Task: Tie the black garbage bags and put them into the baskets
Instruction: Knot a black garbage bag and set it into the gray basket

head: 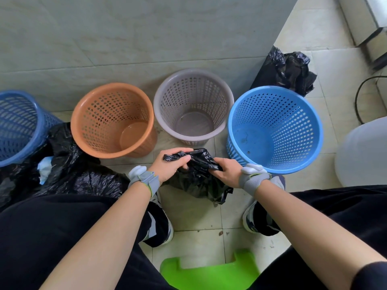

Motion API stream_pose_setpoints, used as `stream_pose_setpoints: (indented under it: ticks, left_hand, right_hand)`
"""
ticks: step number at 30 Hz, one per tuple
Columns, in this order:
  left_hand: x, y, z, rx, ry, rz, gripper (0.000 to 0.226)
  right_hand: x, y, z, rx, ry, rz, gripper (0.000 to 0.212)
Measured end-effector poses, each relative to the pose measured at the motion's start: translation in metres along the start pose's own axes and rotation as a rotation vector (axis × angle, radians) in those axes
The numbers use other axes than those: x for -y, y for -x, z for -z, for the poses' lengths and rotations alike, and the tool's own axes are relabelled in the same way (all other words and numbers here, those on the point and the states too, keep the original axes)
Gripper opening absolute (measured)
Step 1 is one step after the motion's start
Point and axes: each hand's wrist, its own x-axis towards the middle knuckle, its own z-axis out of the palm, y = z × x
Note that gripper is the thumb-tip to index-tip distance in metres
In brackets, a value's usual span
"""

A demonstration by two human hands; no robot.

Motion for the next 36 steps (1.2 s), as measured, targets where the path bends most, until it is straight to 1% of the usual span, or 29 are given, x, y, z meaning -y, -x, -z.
stream_pose_setpoints:
  ticks: [5, 7, 10, 11, 12, 13, 14, 15, 16, 17, 19, 20, 21, 23, 24, 26, 28, 30, 31, 32, 33, 34, 36]
  left_hand:
    - [0.000, 0.001, -0.005, -0.059, 0.528, 0.230, 0.028]
    - [0.001, 0.000, -0.005, -0.082, 0.622, 0.248, 0.028]
    - [0.001, -0.001, -0.004, -0.152, 0.628, 0.179, 0.019]
    - [0.002, -0.001, -0.004, -0.159, 0.620, 0.159, 0.015]
    - [0.002, -0.001, -0.004, -0.148, 0.612, 0.145, 0.014]
    - [0.002, 0.000, -0.004, -0.128, 0.599, 0.137, 0.014]
    - [0.002, 0.000, -0.004, -0.104, 0.576, 0.130, 0.016]
    - [0.002, 0.000, -0.003, -0.079, 0.544, 0.119, 0.018]
    - [0.002, -0.001, -0.002, -0.056, 0.506, 0.106, 0.020]
    - [0.002, -0.001, -0.001, -0.033, 0.468, 0.093, 0.021]
    - [-0.001, 0.000, 0.000, 0.005, 0.411, 0.073, 0.023]
    - [-0.001, 0.001, -0.001, 0.022, 0.394, 0.070, 0.023]
    - [0.000, 0.001, -0.001, 0.032, 0.384, 0.069, 0.023]
    - [0.001, 0.001, -0.002, 0.039, 0.334, 0.060, 0.025]
    - [0.001, 0.001, -0.002, 0.034, 0.290, 0.058, 0.025]
    - [0.000, 0.002, -0.002, 0.031, 0.218, 0.053, 0.024]
    - [0.001, 0.002, -0.003, 0.044, 0.148, 0.043, 0.020]
    - [0.000, 0.004, -0.005, 0.007, 0.167, 0.037, 0.009]
    - [-0.001, 0.005, -0.007, -0.014, 0.259, 0.046, 0.009]
    - [-0.003, 0.007, -0.009, -0.020, 0.383, 0.067, 0.019]
    - [-0.006, 0.008, -0.011, -0.012, 0.493, 0.084, 0.028]
    - [-0.007, 0.009, -0.013, -0.012, 0.550, 0.094, 0.035]
    - [-0.013, 0.012, -0.016, -0.039, 0.648, 0.105, 0.044]
  right_hand:
    - [0.004, -0.001, -0.002, -0.015, -0.026, 0.005, 0.023]
    - [0.005, 0.000, -0.003, -0.009, -0.047, -0.004, 0.025]
    - [0.007, 0.001, -0.004, 0.015, -0.049, -0.010, 0.028]
    - [0.008, 0.002, -0.004, 0.043, -0.058, -0.024, 0.032]
    - [0.010, 0.004, -0.002, 0.092, -0.081, -0.061, 0.042]
    - [0.011, 0.004, -0.001, 0.159, -0.138, -0.123, 0.058]
    - [0.014, 0.007, 0.003, 0.210, -0.235, -0.194, 0.076]
    - [0.015, 0.007, 0.005, 0.215, -0.355, -0.256, 0.089]
    - [0.016, 0.006, 0.007, 0.182, -0.465, -0.295, 0.092]
    - [0.018, 0.005, 0.009, 0.110, -0.557, -0.305, 0.083]
    - [0.022, -0.001, 0.015, -0.104, -0.664, -0.269, 0.060]
    - [0.026, -0.003, 0.018, -0.179, -0.714, -0.248, 0.056]
    - [0.031, -0.003, 0.021, -0.197, -0.769, -0.231, 0.054]
    - [0.037, -0.004, 0.026, -0.154, -0.811, -0.181, 0.052]
    - [0.040, -0.002, 0.029, -0.125, -0.793, -0.144, 0.048]
    - [0.043, -0.001, 0.029, -0.094, -0.769, -0.054, 0.032]
    - [0.043, -0.004, 0.026, -0.150, -0.738, -0.009, 0.018]
    - [0.042, -0.008, 0.019, -0.235, -0.722, -0.056, 0.016]
    - [0.042, -0.009, 0.017, -0.281, -0.783, -0.125, 0.018]
    - [0.043, -0.010, 0.015, -0.313, -0.893, -0.224, 0.019]
    - [0.044, -0.010, 0.013, -0.313, -1.062, -0.305, 0.018]
    - [0.045, -0.012, 0.010, -0.289, -1.235, -0.368, 0.017]
    - [0.048, -0.013, 0.006, -0.246, -1.495, -0.428, 0.023]
